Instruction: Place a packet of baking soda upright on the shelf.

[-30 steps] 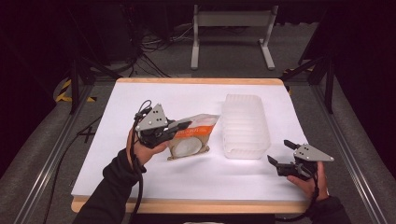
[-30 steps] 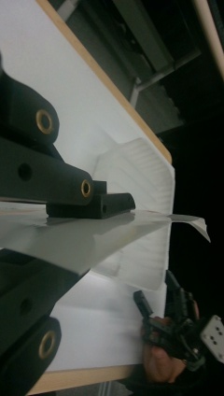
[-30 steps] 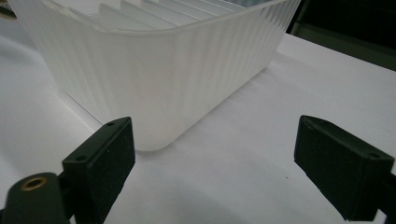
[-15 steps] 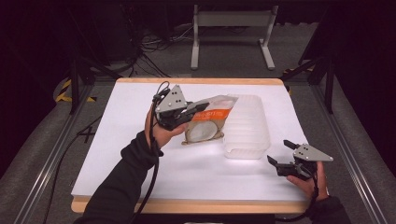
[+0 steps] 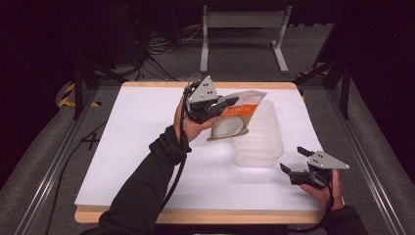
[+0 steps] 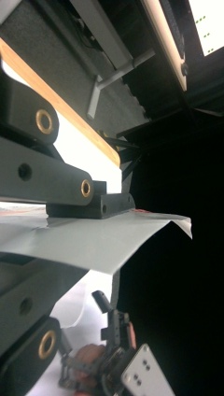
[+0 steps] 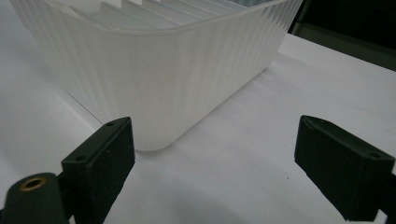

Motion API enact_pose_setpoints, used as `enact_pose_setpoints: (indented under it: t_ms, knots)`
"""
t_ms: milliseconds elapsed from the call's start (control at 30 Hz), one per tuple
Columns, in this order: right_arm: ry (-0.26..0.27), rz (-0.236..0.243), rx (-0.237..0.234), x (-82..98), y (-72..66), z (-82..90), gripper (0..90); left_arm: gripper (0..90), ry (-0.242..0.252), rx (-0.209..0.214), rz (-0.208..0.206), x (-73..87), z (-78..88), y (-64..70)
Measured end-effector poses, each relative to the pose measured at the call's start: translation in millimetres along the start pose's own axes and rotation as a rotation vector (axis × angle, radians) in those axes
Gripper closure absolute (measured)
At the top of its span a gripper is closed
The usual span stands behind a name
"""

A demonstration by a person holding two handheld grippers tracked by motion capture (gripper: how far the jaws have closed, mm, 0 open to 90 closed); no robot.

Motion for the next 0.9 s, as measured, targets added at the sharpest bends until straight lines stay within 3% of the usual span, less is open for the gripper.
enact_pose_setpoints:
  t_ms: [200, 600, 667, 900]
  knots:
    - [0.0, -0.001, 0.0, 0.0, 0.1, 0.0, 12.9, 89.7, 0.027, 0.045, 0.045, 7.2, -22.0, 4.6]
    - [0.003, -0.003, -0.002, -0.1, 0.3, 0.5, 12.8, 89.7, 0.065, 0.093, 0.075, 9.6, -60.4, 17.0]
    - [0.004, -0.003, -0.001, -0.1, 0.5, 0.6, 12.8, 89.6, 0.089, 0.099, 0.103, 11.4, -68.1, 19.1]
    - [0.007, -0.005, -0.003, -0.2, 0.6, 0.9, 12.8, 89.6, 0.131, 0.125, 0.128, 14.5, -79.5, 24.7]
Point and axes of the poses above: each handheld gripper's, and its own axes: z roughly backward along the jaws, x roughly out of its underside, y roughly to its right, the point moved 5 cm from there along -z, roughly forward along the jaws, and after that the axes turned 15 degrees about y, right-handed, at the moved point
